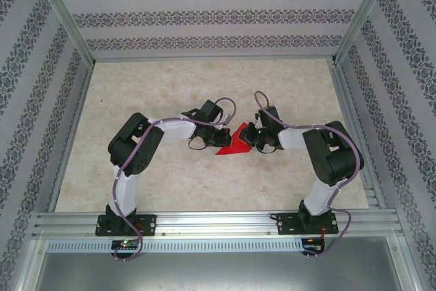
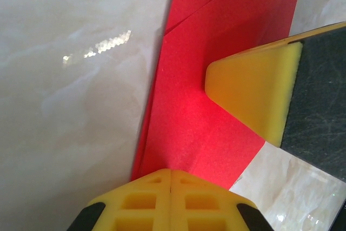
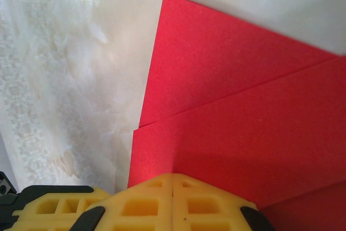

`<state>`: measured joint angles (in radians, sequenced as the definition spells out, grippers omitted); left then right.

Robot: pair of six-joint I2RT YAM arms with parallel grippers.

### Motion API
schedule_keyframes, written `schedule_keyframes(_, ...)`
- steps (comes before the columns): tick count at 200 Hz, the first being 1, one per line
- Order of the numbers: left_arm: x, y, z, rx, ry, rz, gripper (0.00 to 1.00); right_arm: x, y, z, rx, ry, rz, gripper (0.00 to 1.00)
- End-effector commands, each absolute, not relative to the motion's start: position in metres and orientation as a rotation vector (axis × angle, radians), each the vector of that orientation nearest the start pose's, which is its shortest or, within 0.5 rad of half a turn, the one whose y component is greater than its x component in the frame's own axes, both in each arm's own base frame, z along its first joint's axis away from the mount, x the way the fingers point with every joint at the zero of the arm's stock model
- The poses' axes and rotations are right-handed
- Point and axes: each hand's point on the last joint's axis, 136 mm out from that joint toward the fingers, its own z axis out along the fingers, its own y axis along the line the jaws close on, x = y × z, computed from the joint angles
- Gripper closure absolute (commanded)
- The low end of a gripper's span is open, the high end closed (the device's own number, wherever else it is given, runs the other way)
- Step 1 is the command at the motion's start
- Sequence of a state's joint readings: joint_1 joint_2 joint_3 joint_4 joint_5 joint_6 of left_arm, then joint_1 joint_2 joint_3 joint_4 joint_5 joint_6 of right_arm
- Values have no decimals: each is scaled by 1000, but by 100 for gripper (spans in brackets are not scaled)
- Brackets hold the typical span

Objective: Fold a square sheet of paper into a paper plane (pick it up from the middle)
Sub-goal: Fourth fold the wing at the center of the table.

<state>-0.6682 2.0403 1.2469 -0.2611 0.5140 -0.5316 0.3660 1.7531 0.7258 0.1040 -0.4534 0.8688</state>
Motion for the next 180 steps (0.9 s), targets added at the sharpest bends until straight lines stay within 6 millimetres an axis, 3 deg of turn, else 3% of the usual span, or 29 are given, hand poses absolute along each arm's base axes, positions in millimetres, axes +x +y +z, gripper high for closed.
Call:
schedule_keyframes(1, 310, -352, 38, 363, 2808, -1027, 95, 313, 184, -26, 615, 2750, 837, 94)
schedule_keyframes(29, 315, -350, 67, 201, 2697, -1070, 81, 308, 176, -31, 739, 2728, 794, 94)
schedule_keyframes(71, 296, -350, 84, 36, 2576, -1123, 73, 301, 168, -30, 841, 2689, 742, 95)
schedule_keyframes(115, 284, -362, 70, 22, 2580, -1192, 72, 301, 170, -34, 845, 2709, 747, 95)
schedule_keyframes(132, 286, -369, 65, 44, 2588, -1204, 74, 300, 171, -35, 852, 2712, 756, 95)
schedule_keyframes(180, 296, -364, 54, 78, 2584, -1098, 74, 301, 172, -36, 849, 2715, 760, 95)
